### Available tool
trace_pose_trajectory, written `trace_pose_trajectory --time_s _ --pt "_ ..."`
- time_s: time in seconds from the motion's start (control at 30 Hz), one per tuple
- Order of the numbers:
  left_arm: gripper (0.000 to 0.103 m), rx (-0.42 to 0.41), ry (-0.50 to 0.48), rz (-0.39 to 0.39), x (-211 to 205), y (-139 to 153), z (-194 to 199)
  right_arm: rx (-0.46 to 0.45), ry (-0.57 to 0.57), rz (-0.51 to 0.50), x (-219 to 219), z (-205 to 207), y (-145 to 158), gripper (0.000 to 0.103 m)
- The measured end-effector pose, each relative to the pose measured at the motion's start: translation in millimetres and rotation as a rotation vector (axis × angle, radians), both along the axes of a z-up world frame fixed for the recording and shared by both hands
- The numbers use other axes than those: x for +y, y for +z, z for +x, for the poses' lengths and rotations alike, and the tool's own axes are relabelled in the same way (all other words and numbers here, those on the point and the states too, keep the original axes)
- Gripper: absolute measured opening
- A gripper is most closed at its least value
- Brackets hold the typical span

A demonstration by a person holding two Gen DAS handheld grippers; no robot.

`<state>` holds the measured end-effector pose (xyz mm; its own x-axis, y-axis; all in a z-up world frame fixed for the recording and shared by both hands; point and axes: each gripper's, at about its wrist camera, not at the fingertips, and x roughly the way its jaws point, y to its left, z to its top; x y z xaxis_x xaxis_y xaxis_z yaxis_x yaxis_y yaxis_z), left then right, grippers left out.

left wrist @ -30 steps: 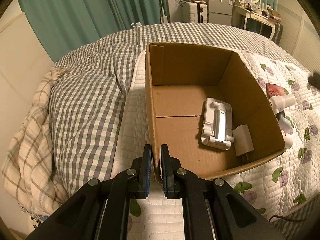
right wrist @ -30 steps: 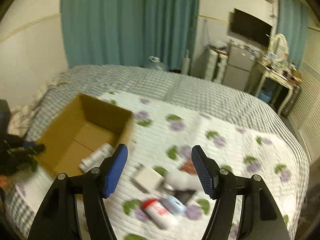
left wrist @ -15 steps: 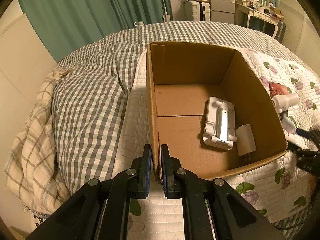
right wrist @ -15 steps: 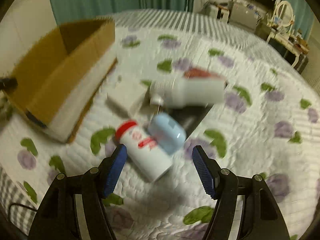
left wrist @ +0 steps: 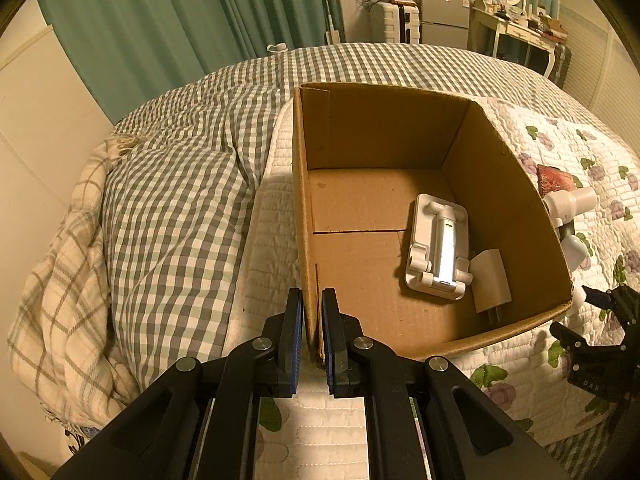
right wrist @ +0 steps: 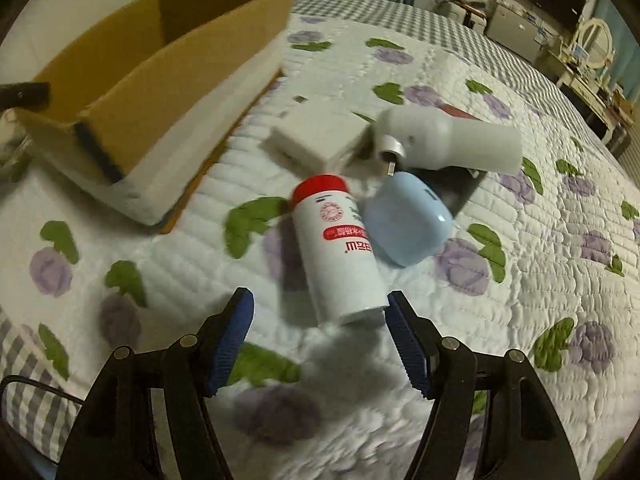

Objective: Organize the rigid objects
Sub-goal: 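Grasp the white-and-red pill bottle with the right gripper, then carry the pill bottle into the box and release it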

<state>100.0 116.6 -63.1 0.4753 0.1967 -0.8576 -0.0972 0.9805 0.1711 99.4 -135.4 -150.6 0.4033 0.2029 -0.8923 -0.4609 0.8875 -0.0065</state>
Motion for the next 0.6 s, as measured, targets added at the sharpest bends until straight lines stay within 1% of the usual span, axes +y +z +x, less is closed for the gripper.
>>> trace_pose_trajectory --time_s 0.03,0.1,0.17,0.3,0.37,0.47,0.6 --pt "0.008 0.0 -0.001 0.0 0.2 -0.4 0.1 -0.001 0.007 0.009 1.9 0.4 1.0 0.067" --pt "0.008 0.0 -0.001 0.002 0.2 -0.2 -0.1 0.003 0.01 0.036 3.6 4.4 2.0 0.06" --pt "0.008 0.0 -0.002 0.001 -1.0 -0.6 0.1 0.019 -0.006 0.072 3.5 14.9 1.6 0.058" --pt "0.008 0.0 -0.004 -0.004 -2.1 -0.2 0.4 0.05 -0.045 0.089 5.1 37.4 -6.6 0.043" --pt "0.008 0.0 -0.003 -0.004 -2.0 -0.2 0.5 0.066 -0.058 0.098 4.3 45.8 -11.1 0.039" --pt "0.008 0.001 -0.004 -0.003 -2.0 -0.2 0.5 0.06 -0.066 0.116 1.5 47.8 -10.8 0.038" --pt "0.008 0.002 -0.004 0.0 -2.0 -0.3 1.2 0.01 -0.068 0.11 -0.4 39.9 -0.3 0.037"
